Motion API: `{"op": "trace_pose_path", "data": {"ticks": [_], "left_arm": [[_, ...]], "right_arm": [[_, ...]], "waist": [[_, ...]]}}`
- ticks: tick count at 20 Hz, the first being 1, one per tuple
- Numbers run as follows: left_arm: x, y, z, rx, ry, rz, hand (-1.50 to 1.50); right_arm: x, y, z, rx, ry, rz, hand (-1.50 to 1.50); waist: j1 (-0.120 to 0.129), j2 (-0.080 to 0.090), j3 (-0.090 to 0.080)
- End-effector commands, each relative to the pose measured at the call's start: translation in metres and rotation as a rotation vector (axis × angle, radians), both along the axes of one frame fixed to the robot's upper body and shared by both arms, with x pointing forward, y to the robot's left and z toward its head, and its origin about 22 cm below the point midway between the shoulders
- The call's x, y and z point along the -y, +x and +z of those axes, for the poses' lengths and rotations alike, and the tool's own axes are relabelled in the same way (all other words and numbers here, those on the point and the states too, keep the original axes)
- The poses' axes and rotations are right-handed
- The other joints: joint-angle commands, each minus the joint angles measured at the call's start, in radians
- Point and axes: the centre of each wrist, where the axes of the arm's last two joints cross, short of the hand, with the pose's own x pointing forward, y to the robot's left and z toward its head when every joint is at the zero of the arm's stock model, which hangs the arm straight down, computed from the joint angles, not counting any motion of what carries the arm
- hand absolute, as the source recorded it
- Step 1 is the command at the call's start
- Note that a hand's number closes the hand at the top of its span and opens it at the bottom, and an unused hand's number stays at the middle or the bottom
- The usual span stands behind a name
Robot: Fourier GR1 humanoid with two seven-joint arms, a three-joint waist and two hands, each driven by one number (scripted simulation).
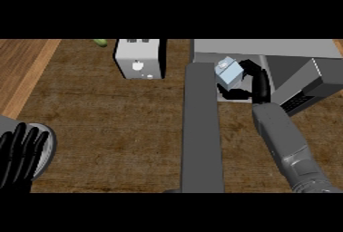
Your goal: Pick up the milk, place it into the microwave and close the microwave
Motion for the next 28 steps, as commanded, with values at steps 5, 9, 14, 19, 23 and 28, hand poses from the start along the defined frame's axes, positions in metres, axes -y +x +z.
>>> {"op": "trace_pose_path", "data": {"ticks": [5,9,14,19,23,28], "left_arm": [[0.003,0.004,-0.001,-0.006,0.022,-0.025,-1.50],[-0.004,0.012,-0.003,0.000,0.031,-0.007,-1.50],[0.003,0.008,0.003,-0.008,0.055,-0.037,-1.50],[0.006,0.006,-0.004,-0.006,0.059,-0.034,-1.50],[0.004,0.006,-0.004,0.005,0.073,-0.021,-1.50],[-0.001,-0.004,-0.001,0.000,0.103,-0.015,-1.50]], "right_arm": [[0.017,0.013,0.018,0.131,-0.183,-0.243,1.50],[0.020,0.016,0.020,0.053,-0.340,-0.135,-1.50],[0.012,0.029,0.040,0.007,-0.327,-0.075,-1.50],[-0.004,0.022,0.023,-0.025,-0.320,-0.039,-1.50],[-0.026,0.025,0.027,0.009,-0.298,-0.045,-1.50],[-0.017,0.030,0.037,0.009,-0.259,-0.093,-1.50]], "waist": [[0.040,0.021,0.002],[0.037,0.018,0.000],[0.062,0.024,0.002],[0.056,0.022,0.002],[0.047,0.018,0.002],[0.034,0.008,0.001]]}}
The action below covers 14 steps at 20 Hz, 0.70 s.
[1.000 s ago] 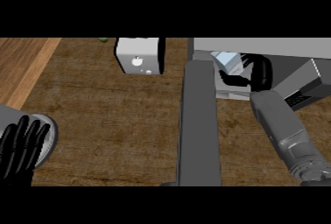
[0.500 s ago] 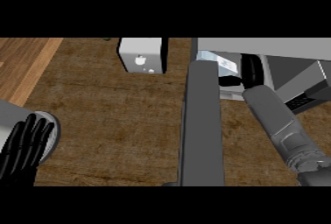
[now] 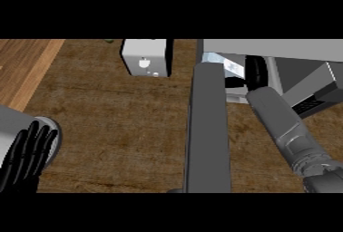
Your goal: Pick up the milk, place it into the microwave and close the microwave
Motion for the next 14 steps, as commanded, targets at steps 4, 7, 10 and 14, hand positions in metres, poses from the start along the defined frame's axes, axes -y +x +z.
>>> {"op": "trace_pose_path", "data": {"ticks": [4,7,10,14], "left_arm": [[0.005,-0.011,0.001,0.005,0.002,-0.007,-1.50],[0.008,-0.003,0.001,-0.013,0.022,-0.001,-1.50],[0.008,-0.010,0.002,-0.015,0.019,-0.009,-1.50],[0.008,-0.017,0.001,-0.011,0.017,-0.004,-1.50]], "right_arm": [[0.008,-0.004,-0.007,0.040,0.046,-0.081,-1.50],[0.019,0.000,0.002,0.065,0.040,-0.076,-1.50],[0.037,0.005,0.017,0.096,0.051,-0.106,-1.50],[0.064,-0.005,0.008,0.141,0.039,-0.103,-1.50]], "waist": [[-0.002,-0.003,0.000],[-0.019,-0.003,0.000],[-0.014,-0.004,0.000],[-0.030,-0.011,0.000]]}}
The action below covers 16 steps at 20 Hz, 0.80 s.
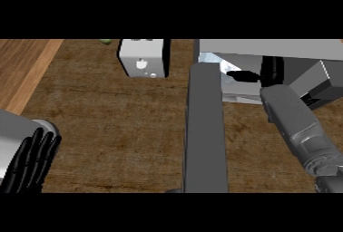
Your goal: Pick up the milk, place it into the microwave and close the microwave
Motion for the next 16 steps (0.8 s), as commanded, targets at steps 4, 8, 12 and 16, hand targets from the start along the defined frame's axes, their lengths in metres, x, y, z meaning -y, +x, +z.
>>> {"op": "trace_pose_path", "data": {"ticks": [4,8,12,16], "left_arm": [[0.012,-0.002,-0.009,-0.005,-0.009,0.010,-1.50],[0.009,-0.010,0.006,-0.007,0.000,0.017,-1.50],[0.005,0.002,0.002,-0.027,0.001,0.036,-1.50],[0.005,-0.009,-0.004,-0.015,-0.018,0.010,-1.50]], "right_arm": [[0.033,0.000,0.010,0.023,0.022,-0.015,-1.50],[0.027,0.000,0.009,0.018,0.147,0.081,-1.50],[0.021,-0.007,-0.007,0.008,0.169,0.113,-1.50],[0.064,-0.018,-0.010,-0.011,0.264,0.158,-1.50]], "waist": [[-0.017,-0.007,-0.001],[-0.018,-0.009,0.000],[-0.031,-0.010,-0.001],[-0.037,-0.015,-0.001]]}}
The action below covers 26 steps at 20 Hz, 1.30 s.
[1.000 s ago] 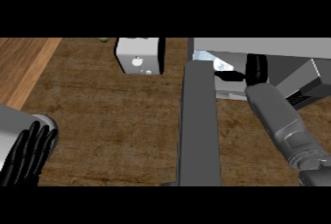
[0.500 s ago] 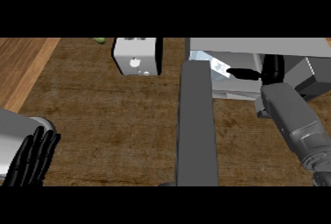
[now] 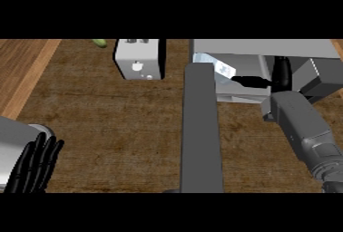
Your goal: Pick up the milk, place it into the microwave and close the microwave
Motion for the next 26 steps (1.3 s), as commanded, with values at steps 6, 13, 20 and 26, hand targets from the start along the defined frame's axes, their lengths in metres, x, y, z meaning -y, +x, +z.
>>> {"op": "trace_pose_path", "data": {"ticks": [6,13,20,26], "left_arm": [[0.004,-0.008,0.000,-0.030,-0.017,-0.019,-1.50],[0.009,0.001,0.010,-0.008,-0.016,0.010,-1.50],[0.011,-0.005,-0.001,-0.012,-0.033,0.007,-1.50],[0.017,-0.002,-0.009,-0.046,-0.020,-0.090,-1.50]], "right_arm": [[0.019,-0.025,-0.033,-0.069,0.143,0.136,-1.50],[0.002,-0.059,-0.082,-0.143,0.180,0.160,-1.50],[0.009,-0.097,-0.118,-0.179,0.287,0.191,-1.50],[-0.003,-0.137,-0.151,-0.186,0.385,0.218,-1.50]], "waist": [[-0.038,-0.014,0.000],[-0.059,-0.019,-0.001],[-0.048,-0.015,0.000],[-0.048,-0.015,0.000]]}}
